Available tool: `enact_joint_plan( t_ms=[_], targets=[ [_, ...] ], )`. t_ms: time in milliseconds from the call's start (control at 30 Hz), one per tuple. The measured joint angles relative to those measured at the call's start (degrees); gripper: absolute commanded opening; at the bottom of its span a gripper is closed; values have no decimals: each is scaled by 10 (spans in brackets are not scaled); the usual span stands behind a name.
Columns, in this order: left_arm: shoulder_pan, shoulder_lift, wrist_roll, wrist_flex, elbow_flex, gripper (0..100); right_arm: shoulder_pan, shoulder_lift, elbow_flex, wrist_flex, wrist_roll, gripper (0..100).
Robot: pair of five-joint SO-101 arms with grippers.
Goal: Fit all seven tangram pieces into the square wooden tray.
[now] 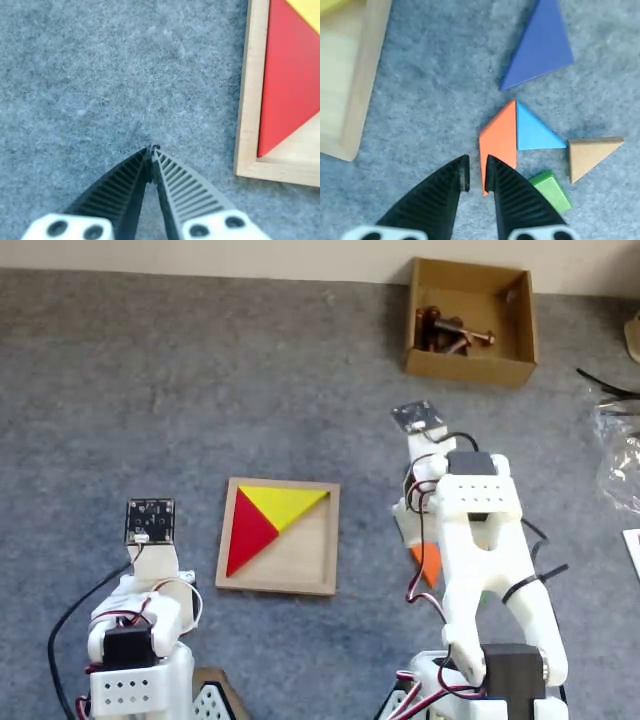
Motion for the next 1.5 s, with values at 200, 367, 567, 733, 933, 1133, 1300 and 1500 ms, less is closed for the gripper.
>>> enact_joint_plan(
  t_ms=[200,367,567,733,933,1133,1300,1500],
  targets=[
    [0,0,0,0,0,5,0,0,41,0,59,63],
    [0,0,0,0,0,5,0,0,74,-33,110,81],
    [0,0,0,0,0,5,29,0,91,-76,163,150],
    [0,0,0,0,0,5,52,0,100,-92,211,151],
    [0,0,0,0,0,5,52,0,131,-94,269,151],
    [0,0,0,0,0,5,53,0,155,-94,318,151],
    [0,0,0,0,0,5,53,0,155,-94,322,151],
    [0,0,0,0,0,5,53,0,155,-94,322,156]
  ],
)
